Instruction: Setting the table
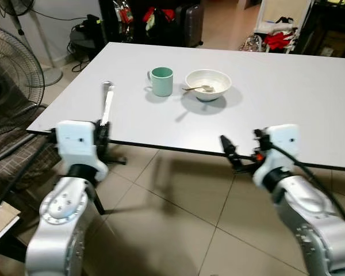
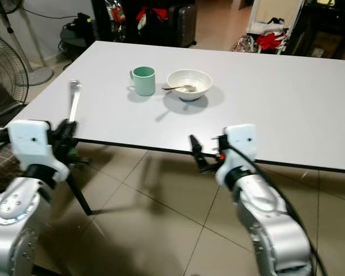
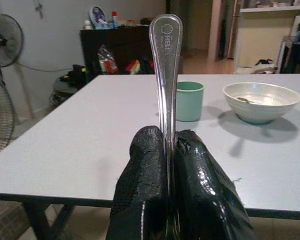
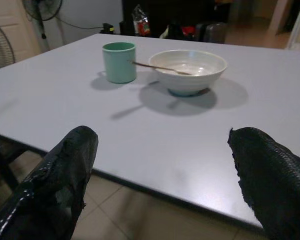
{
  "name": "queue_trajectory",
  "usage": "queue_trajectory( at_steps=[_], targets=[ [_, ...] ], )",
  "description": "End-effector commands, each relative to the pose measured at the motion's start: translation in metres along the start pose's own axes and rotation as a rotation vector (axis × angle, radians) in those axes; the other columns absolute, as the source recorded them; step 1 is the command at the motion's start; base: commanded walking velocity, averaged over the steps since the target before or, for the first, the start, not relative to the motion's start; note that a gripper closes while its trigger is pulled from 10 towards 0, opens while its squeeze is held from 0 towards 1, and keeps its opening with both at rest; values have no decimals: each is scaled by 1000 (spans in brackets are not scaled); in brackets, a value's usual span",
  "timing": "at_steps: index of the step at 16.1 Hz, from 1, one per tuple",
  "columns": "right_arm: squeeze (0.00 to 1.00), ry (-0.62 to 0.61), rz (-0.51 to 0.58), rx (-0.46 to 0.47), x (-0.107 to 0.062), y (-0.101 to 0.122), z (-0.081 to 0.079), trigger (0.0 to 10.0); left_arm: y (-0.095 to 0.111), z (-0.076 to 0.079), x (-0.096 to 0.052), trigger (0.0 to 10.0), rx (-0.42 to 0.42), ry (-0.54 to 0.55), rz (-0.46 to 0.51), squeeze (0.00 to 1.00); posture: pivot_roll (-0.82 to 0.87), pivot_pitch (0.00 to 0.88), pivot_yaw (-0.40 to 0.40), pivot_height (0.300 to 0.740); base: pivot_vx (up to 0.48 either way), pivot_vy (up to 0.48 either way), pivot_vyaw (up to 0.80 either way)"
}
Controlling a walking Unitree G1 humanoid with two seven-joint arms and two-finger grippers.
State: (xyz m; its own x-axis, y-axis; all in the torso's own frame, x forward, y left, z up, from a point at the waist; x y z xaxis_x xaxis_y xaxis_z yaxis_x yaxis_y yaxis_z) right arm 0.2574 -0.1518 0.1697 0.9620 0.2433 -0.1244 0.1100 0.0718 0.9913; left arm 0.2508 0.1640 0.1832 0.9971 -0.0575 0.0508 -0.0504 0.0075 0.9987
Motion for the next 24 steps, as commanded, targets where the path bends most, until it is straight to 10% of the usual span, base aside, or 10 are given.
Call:
queue_trajectory(
  at_steps=[1,24],
  targets=[
    [0,20,18,-5,1,4,-3,10000,2,-2,-1,10000,2,5,3,0,-53,30,25,740,262,0,0],
    [0,38,38,-6,3,4,-2,10000,5,-7,4,10000,13,-37,-1,0,-38,18,25,740,265,0,-291]
  ],
)
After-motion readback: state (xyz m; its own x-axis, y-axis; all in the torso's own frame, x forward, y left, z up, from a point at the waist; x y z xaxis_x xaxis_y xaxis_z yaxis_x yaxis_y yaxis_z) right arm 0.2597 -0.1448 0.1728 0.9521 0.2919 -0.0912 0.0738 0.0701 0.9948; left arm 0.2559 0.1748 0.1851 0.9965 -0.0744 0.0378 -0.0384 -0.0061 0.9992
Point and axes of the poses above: a point about 5 cm out from each wrist's last joint towards the gripper, its own x axis pointing out of the wrist towards the gripper, its own y axis along the axis of the wrist's last joint, z = x × y, the point moved 1 cm from there along x, pointing out of the wrist towards the gripper, and after that the axes turned 3 degrees about -x, right-handed, at the moved point
